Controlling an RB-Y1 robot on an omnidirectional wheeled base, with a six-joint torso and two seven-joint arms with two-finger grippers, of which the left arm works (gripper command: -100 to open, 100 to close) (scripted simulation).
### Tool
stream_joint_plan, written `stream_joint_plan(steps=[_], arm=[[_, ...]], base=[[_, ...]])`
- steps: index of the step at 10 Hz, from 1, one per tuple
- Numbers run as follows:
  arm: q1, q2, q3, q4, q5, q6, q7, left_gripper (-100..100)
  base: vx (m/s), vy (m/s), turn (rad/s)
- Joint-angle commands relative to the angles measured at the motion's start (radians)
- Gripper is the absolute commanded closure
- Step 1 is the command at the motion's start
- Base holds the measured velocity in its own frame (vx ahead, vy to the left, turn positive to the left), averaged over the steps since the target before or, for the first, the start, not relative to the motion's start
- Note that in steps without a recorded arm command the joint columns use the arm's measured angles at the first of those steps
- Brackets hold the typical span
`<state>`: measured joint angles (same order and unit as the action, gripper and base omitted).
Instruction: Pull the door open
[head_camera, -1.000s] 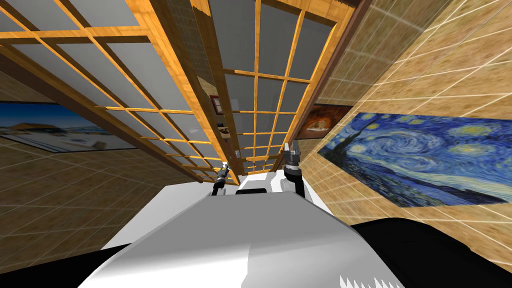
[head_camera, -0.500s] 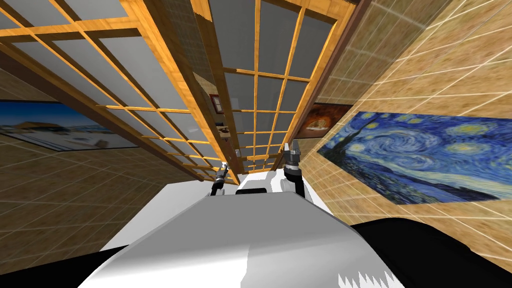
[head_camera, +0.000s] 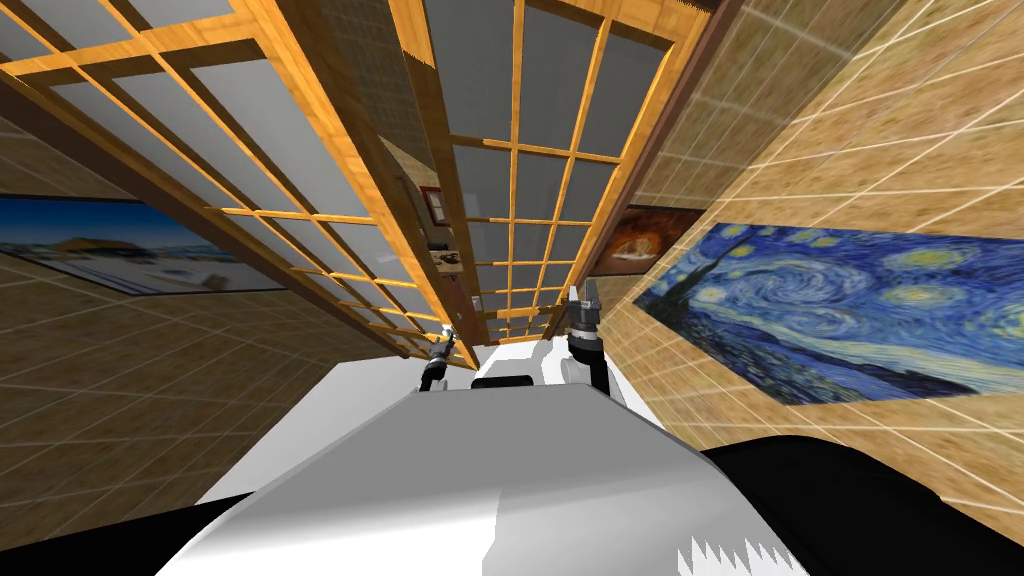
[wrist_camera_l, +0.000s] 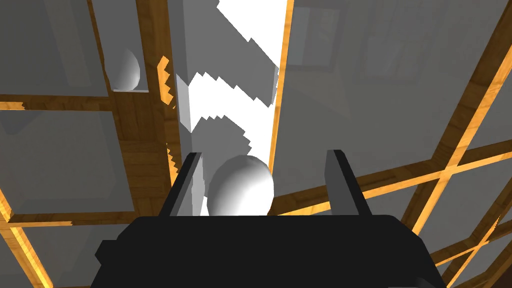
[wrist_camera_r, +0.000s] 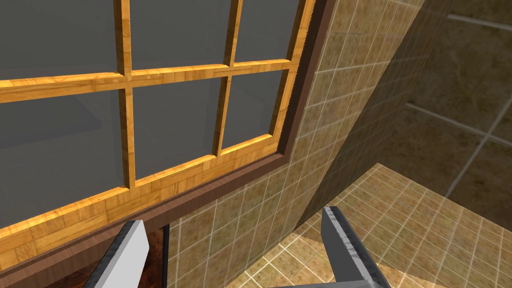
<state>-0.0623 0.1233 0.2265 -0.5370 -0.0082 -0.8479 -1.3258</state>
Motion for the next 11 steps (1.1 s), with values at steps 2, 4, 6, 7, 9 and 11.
stream_joint_plan(steps=[2, 4, 6, 7, 9, 11], arm=[[-0.004, 0.014, 0.012, 0.066, 0.007, -0.015, -0.001, 100], [-0.004, 0.014, 0.012, 0.066, 0.007, -0.015, -0.001, 100], [0.012, 0.026, 0.011, 0.066, 0.023, -0.016, 0.060, 100], [0.012, 0.026, 0.011, 0.066, 0.023, -0.016, 0.060, 100], [0.000, 0.044, -0.023, 0.058, -0.007, -0.037, 0.064, -100], [-0.012, 0.063, -0.062, 0.043, -0.041, -0.053, 0.070, -100]], base=[[-0.017, 0.003, -0.014], [0.008, -0.003, 0.009], [-0.073, 0.024, 0.027], [-0.071, 0.042, 0.012], [-0.169, 0.049, -0.116], [-0.220, 0.095, -0.170]])
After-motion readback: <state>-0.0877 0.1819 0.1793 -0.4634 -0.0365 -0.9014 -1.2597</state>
